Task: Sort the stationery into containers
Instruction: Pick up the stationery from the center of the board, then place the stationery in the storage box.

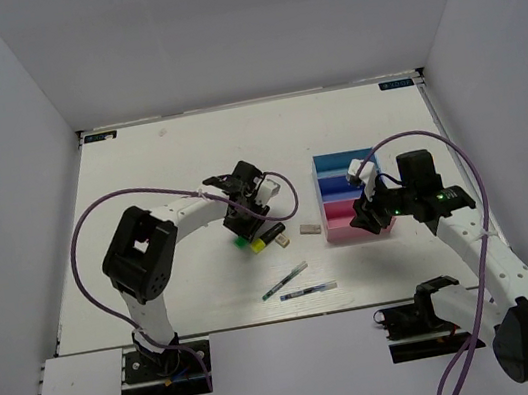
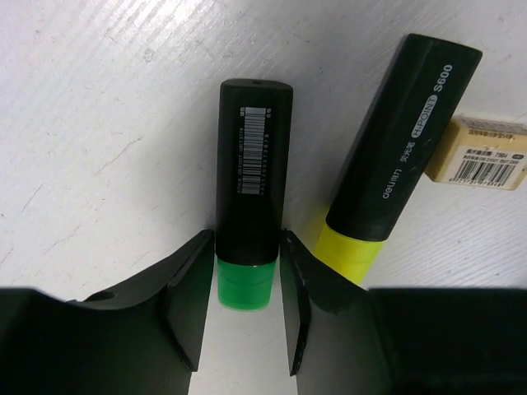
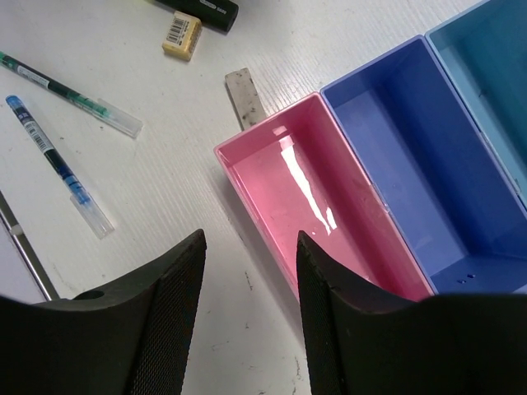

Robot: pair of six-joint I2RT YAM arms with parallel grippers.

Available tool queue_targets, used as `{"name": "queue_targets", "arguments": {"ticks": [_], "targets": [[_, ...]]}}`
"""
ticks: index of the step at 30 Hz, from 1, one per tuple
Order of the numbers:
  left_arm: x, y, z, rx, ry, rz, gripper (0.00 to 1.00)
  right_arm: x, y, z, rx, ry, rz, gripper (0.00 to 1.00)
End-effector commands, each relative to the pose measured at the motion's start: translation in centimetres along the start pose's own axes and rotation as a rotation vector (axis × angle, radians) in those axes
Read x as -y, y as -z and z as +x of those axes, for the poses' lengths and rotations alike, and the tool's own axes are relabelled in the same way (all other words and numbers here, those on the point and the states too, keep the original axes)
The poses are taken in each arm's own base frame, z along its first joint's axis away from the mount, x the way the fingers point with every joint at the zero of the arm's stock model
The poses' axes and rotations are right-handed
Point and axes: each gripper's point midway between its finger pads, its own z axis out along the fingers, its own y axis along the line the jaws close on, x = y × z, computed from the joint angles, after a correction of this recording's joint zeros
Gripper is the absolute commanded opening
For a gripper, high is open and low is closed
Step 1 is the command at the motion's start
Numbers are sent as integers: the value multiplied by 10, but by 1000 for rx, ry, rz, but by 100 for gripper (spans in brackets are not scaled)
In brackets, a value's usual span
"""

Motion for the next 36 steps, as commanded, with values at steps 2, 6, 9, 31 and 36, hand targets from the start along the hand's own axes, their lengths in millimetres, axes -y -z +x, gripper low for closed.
{"name": "queue_targets", "arguments": {"ticks": [2,6,9,31,36], "targets": [[0,-11,5,-19,-16,-16,46,-1,5,-13,32,27,-13,52],[-2,-14,8,-37,-27,-35,19,-1,6,-16,41,34,-8,52],[-4,-5,-2,-3,-22,-49,2,0,6,-16,41,35,-3,52],[89,103,-245,722,-332,147,0,67,32,-24,47,41,416,0],[99,80,-272,796,-353,185,0,75,37,-22,41,49,466,0]]}}
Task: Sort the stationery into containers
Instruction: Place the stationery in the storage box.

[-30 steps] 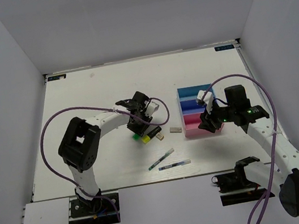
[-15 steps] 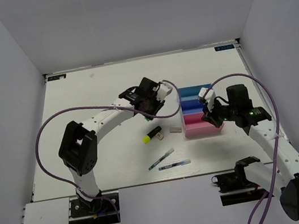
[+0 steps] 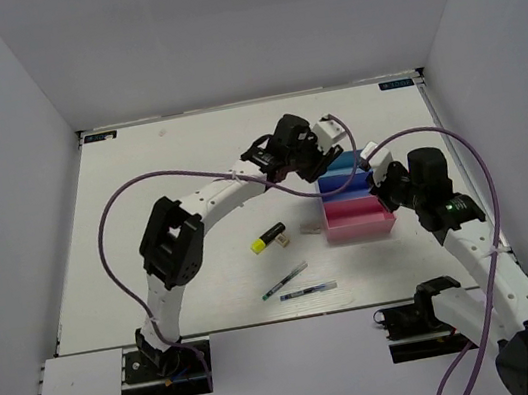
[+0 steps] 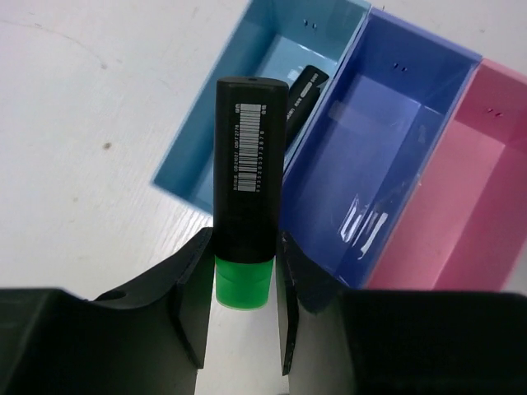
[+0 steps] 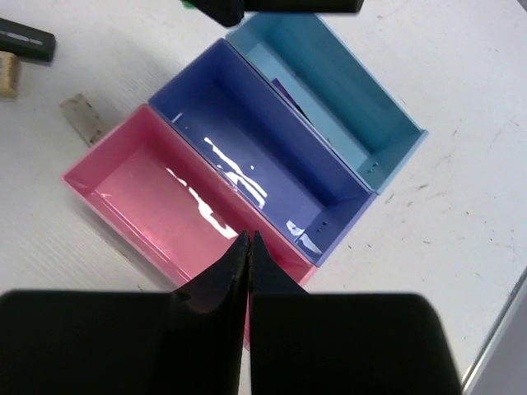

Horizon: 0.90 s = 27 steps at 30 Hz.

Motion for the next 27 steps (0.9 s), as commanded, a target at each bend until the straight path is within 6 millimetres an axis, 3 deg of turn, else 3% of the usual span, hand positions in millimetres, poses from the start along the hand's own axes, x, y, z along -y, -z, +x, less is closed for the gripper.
{"name": "queue_targets", "arguments": {"ticks": [1,4,12,20,22,24,26,27], "targets": [[-1,-13,-45,145,-35,38,0,16,1,-6,22,10,81,0],[-2,-31,-36,130,-14,41,0,20,3,-7,22,17,103,0],[-5,-43,-57,209,4,32,0,20,1,-2,11,19,99,0],[-6,-65,-42,179,47,39,1,20,0,-1,6,19,104,0],[-5,-72,-34,166,58,36,5,18,-1,-1,7,24,100,0],[-6,-76,-28,155,68,29,16,21,0,2,-3,13,113,0],[-9,-75,-30,164,74,12,37,23,1,1,0,12,119,0],[-9,-76,-28,160,77,9,41,23,1,0,2,11,119,4]]}}
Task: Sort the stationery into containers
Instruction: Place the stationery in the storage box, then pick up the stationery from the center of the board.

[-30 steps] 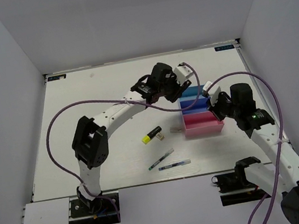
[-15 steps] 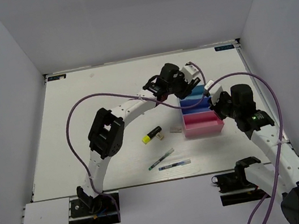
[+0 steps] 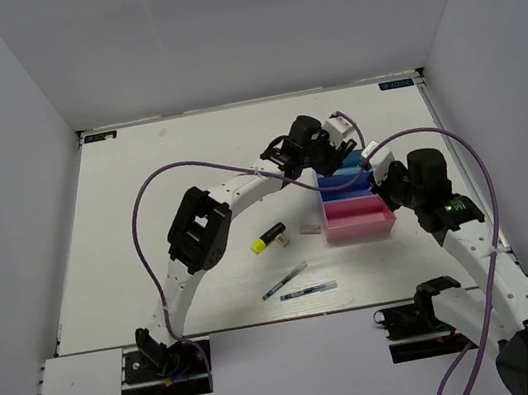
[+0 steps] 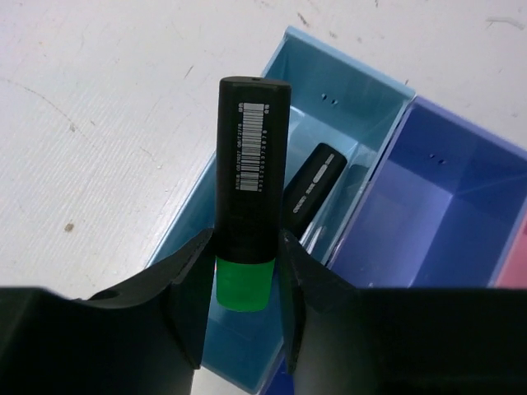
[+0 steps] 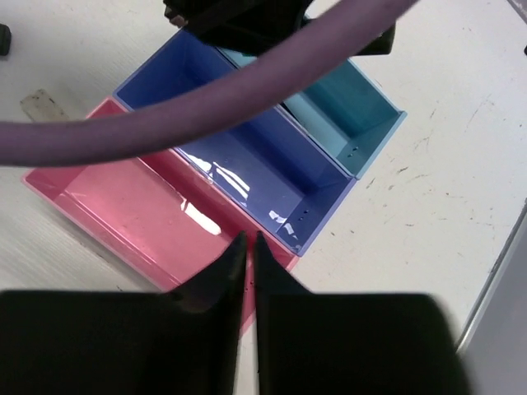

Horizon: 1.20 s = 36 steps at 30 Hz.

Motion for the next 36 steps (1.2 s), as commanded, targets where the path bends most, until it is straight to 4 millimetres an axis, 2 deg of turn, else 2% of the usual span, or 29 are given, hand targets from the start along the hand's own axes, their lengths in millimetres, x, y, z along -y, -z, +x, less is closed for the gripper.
{"name": "queue_targets", "arguments": {"ticks": [1,2,5,11,12,13,14,15,16,17,18,19,20,21,22,23,24,25,26,27,28,29,30,31,32,33,34,35,36], "targets": [[-3,9,-31,73,0,-27,46,9,1,-9,36,4,40,15],[-3,9,-29,68,7,-27,59,9,1,-9,36,1,40,21],[-5,15,-41,91,8,-40,66,8,1,-9,34,-3,38,39],[-2,37,-71,148,21,-52,67,8,3,-9,34,-7,32,39],[-2,46,-81,165,20,-61,57,7,4,-11,40,-9,26,36],[-1,51,-84,167,39,-66,48,6,4,-11,41,-11,21,27],[-5,74,-92,177,49,-112,34,6,4,-11,41,-16,22,13],[-6,82,-89,167,63,-132,8,-1,3,-11,47,-19,-18,0],[-12,120,-99,170,111,-217,0,-6,2,-11,48,-19,-44,0],[-13,129,-76,111,124,-240,0,-16,0,-6,32,-9,-101,0],[-14,142,-68,92,191,-272,0,-34,2,-8,45,-6,-196,0],[-13,155,-21,-51,234,-315,0,-51,3,-12,80,17,-300,0],[-11,200,-26,-27,248,-351,1,-69,4,-8,82,35,-418,3],[-17,220,-5,-80,286,-388,11,-80,10,-10,89,44,-485,35],[-11,247,14,-98,320,-402,48,-96,16,-19,148,58,-589,47],[-3,275,42,-137,342,-413,56,-112,17,-19,211,146,-710,57],[-7,305,73,-170,390,-461,61,-119,23,-25,237,175,-769,66],[-8,320,83,-164,419,-489,77,-125,20,-27,282,250,-820,68],[-2,334,126,-256,449,-513,82,-128,23,-43,351,284,-864,68],[-13,373,117,-142,495,-591,82,-143,16,-33,286,232,-970,68],[-6,379,158,-209,533,-616,86,-138,15,-67,369,361,-979,68],[-1,388,189,-262,562,-637,86,-145,11,-73,374,420,-1018,66],[-9,413,180,-143,589,-698,88,-158,-3,-51,265,355,-1134,66],[-4,414,198,-160,613,-703,88,-161,-7,-80,296,470,-1136,66],[-5,420,204,-151,631,-725,90,-163,-15,-80,263,501,-1145,65],[-3,427,214,-145,658,-748,90,-169,-35,-64,182,492,-1185,65],[1,427,218,-124,669,-737,90,-178,-41,-83,207,567,-1190,63],[-1,432,215,-91,672,-751,90,-179,-51,-84,179,597,-1171,63],[0,434,209,-67,667,-744,90,-186,-66,-74,132,584,-1200,63]]}}
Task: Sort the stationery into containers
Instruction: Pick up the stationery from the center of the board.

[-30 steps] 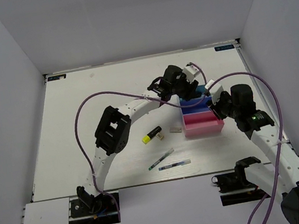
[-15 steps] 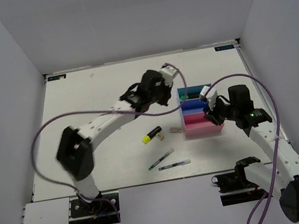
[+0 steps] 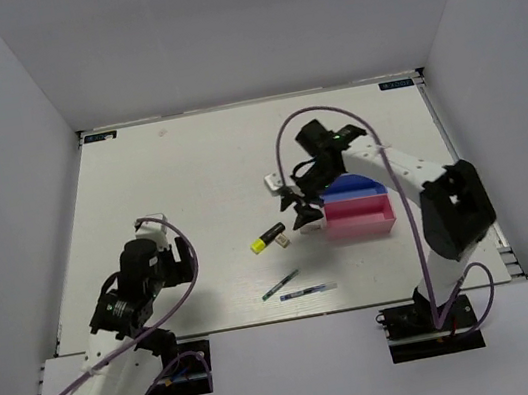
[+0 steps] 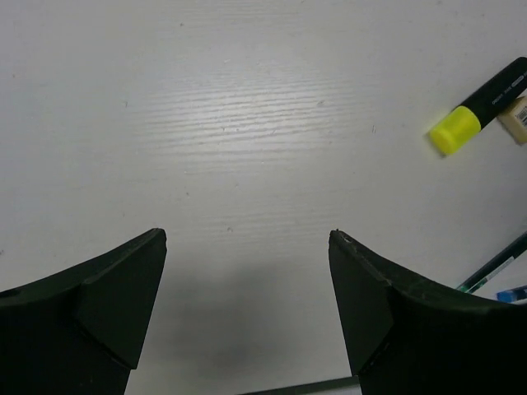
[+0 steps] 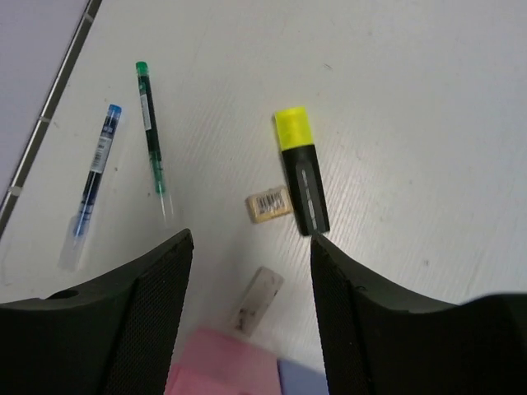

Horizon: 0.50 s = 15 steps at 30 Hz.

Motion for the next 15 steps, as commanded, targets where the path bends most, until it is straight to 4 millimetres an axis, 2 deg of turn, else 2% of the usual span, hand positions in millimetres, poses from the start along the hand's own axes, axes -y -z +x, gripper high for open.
{"name": "queue_targets", "arguments": {"ticks": [1,2,4,5,6,7,8,11,15], "targets": [[2,11,-7,46,47,25,90,-3,-29,-4,-70,65,-111,62],[1,11,-9,56,41,23,90,8,-35,-6,-73,84,-102,62],[-4,8,-10,76,47,6,90,13,-53,-1,-121,85,-119,60],[-5,9,-11,74,51,5,90,22,-57,-3,-130,99,-98,60],[-3,10,-12,73,54,13,90,22,-63,-2,-151,98,-103,60],[-3,10,-12,73,55,15,90,21,-71,9,-180,62,-120,59],[-2,10,-11,72,54,21,90,27,-79,3,-182,80,-111,57],[-2,13,-12,83,54,26,90,36,-96,11,-212,47,-85,56],[0,17,-16,114,54,37,90,40,-107,26,-264,4,-79,56]]}}
